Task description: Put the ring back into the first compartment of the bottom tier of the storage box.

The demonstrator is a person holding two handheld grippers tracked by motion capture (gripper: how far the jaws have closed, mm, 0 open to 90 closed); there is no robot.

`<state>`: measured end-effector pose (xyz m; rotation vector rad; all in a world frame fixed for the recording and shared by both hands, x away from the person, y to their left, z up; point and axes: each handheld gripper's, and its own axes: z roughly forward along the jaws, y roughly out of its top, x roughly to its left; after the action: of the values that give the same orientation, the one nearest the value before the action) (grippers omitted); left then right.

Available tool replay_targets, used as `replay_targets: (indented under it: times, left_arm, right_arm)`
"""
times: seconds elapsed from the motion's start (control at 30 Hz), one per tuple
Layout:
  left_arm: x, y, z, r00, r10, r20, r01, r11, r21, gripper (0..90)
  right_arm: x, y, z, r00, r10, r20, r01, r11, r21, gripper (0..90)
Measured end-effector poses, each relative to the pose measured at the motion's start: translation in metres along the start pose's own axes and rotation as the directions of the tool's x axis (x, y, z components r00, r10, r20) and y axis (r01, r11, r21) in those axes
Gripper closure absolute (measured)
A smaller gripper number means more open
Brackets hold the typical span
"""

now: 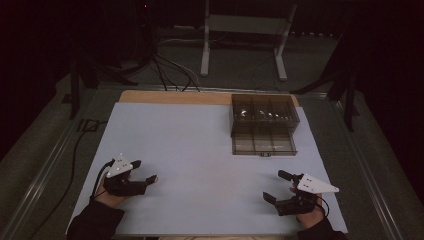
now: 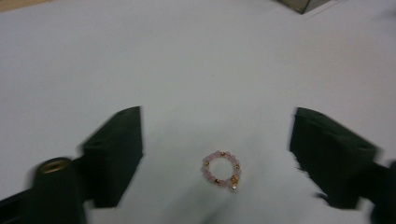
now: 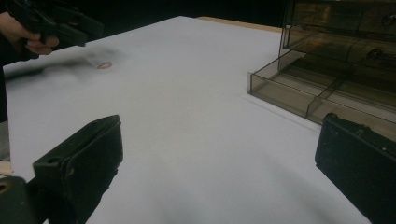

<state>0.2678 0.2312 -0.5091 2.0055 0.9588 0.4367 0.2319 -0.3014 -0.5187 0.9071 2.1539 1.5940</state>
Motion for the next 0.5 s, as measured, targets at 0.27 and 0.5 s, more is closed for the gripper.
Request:
replay_targets:
  times: [0.27, 0.5]
  left_arm:
    - [0.001, -0.003, 0.012, 0.9999, -0.007, -0.008, 0.008, 0.9985, 0.055, 48.8]
    - [0.001, -0.006, 0.021, 0.9997, 0.02, -0.015, -0.018, 0.9946, 0.102, 62.5]
  right_arm:
    - [0.0, 0.0, 0.0, 1.0, 0.0, -0.001, 0.0, 1.0, 0.002, 1.0]
    - [0.0, 0.0, 0.0, 1.0, -0.001, 0.0, 0.001, 1.0, 0.003, 1.0]
